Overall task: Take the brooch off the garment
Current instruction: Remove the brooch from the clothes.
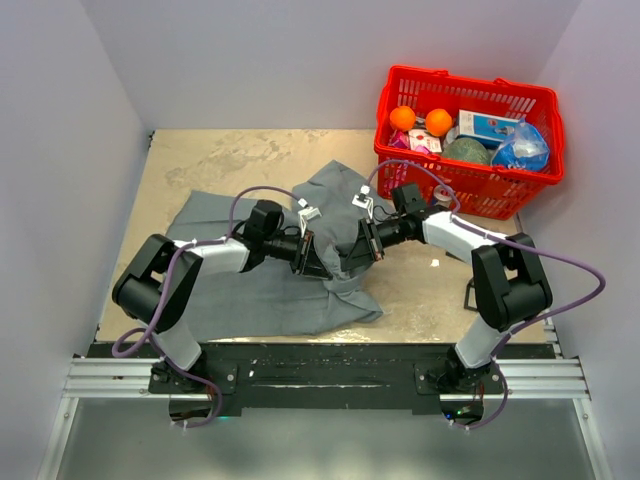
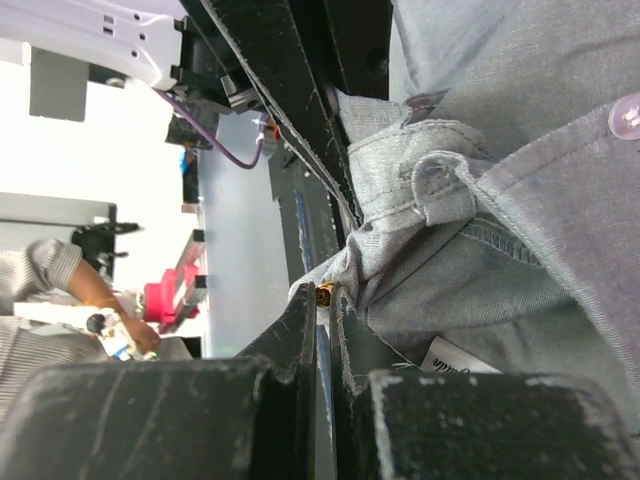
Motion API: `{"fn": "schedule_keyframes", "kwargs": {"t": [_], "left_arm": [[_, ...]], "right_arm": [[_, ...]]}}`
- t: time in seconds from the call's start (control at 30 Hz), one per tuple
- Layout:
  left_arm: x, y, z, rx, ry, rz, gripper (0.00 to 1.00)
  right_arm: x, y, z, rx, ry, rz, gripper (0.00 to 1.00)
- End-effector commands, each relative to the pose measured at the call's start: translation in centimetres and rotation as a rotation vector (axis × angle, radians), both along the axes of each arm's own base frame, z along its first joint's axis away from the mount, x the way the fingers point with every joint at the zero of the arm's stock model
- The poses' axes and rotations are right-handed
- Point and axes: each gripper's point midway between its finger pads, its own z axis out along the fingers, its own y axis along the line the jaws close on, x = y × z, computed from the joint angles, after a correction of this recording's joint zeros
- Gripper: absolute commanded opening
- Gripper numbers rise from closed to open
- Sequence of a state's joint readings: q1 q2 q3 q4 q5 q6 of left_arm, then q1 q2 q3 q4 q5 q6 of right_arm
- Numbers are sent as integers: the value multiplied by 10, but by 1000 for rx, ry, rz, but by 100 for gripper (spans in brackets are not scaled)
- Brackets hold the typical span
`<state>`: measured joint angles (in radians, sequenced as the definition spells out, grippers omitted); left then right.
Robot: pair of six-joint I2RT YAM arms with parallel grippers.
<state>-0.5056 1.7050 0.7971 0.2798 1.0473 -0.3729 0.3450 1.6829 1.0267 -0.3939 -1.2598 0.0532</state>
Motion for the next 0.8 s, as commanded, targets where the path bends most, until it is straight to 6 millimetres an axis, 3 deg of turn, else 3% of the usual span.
{"fn": "schedule_keyframes", "kwargs": {"t": [0.0, 0.23, 0.27, 0.33, 0.4, 0.53, 0.67, 0.73, 0.77], "left_arm": [[8, 23, -41, 148, 23, 110, 0], [9, 20, -34, 125, 10, 104, 0], [7, 19, -30, 107, 16, 90, 0], [7, 18, -28, 94, 23, 102, 0], [10, 20, -37, 127, 32, 138, 0], [18, 20, -52, 182, 91, 169, 0], [25, 16, -57, 195, 126, 188, 0], [24, 14, -63, 202, 167, 191, 0], [24, 13, -63, 197, 172, 188, 0]], "right_arm": [[-28, -8, 63, 226, 149, 110, 0], [-16, -5, 50, 135, 113, 40, 0], [-12, -5, 43, 113, 26, 36, 0], [2, -13, 18, -96, -82, -16, 0], [18, -26, -10, -331, -267, -27, 0], [32, -40, -38, -536, -436, -10, 0], [32, -34, -58, -629, -454, -32, 0], [40, -30, -58, -675, -487, -95, 0], [34, -22, -60, -685, -503, -82, 0]]}}
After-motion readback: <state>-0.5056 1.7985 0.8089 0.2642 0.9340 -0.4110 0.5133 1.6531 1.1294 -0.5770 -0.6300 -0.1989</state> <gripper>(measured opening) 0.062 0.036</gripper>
